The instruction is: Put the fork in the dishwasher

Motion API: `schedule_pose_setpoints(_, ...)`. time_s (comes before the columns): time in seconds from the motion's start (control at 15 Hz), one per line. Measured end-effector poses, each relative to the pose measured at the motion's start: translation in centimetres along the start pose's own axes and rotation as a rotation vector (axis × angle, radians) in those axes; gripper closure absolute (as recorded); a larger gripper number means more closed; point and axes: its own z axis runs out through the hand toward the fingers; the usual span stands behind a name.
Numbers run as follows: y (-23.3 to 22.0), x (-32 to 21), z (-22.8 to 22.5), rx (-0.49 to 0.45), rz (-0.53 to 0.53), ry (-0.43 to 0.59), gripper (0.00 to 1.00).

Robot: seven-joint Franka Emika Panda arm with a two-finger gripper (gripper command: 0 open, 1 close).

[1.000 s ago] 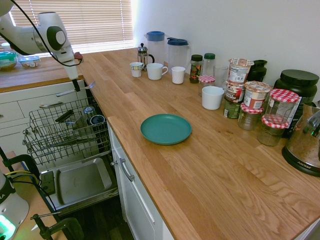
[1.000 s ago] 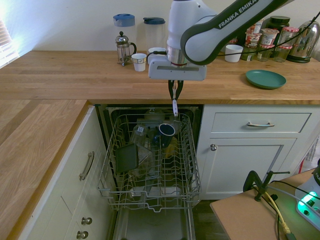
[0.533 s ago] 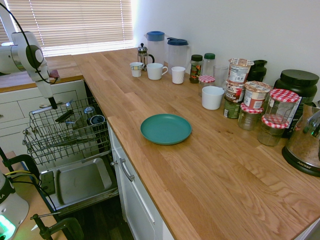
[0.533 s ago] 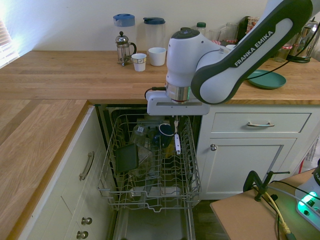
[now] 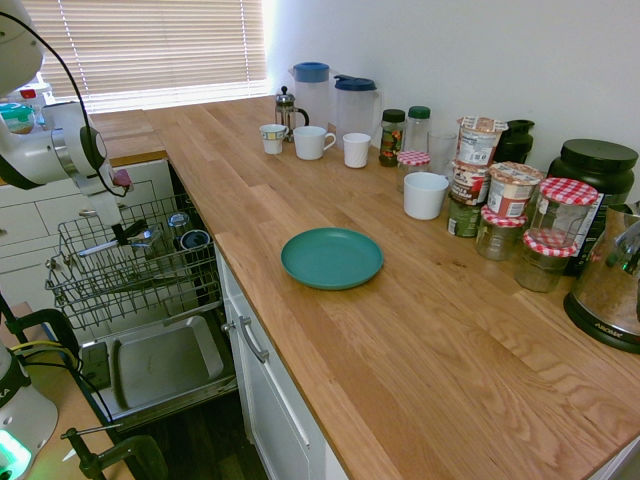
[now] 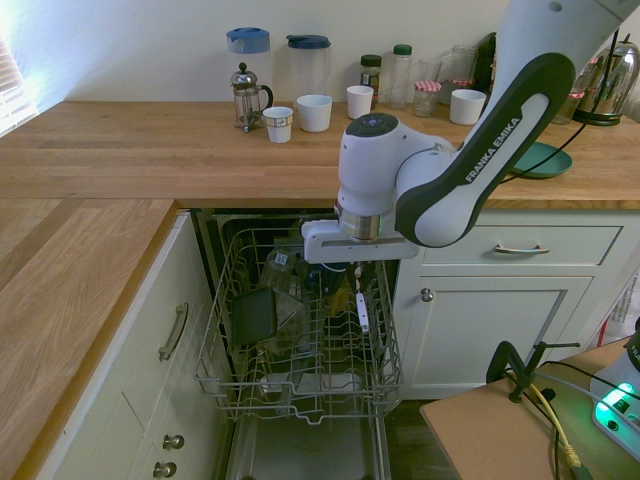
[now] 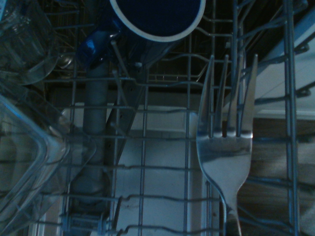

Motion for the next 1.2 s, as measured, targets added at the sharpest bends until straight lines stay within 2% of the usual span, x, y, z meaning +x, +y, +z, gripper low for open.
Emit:
schedule_pose_setpoints(0.73, -2.8, -0.9, 10.0, -0.037, 0.037, -0.036, 1.00)
schedule_pose_setpoints(0.8, -2.8, -1.1, 10.6, -0.040, 0.038, -0.040, 0.00)
schedule_pose_setpoints(1.2, -2.9, -1.5, 11.2, -0.049, 0.025, -0.047, 0.00)
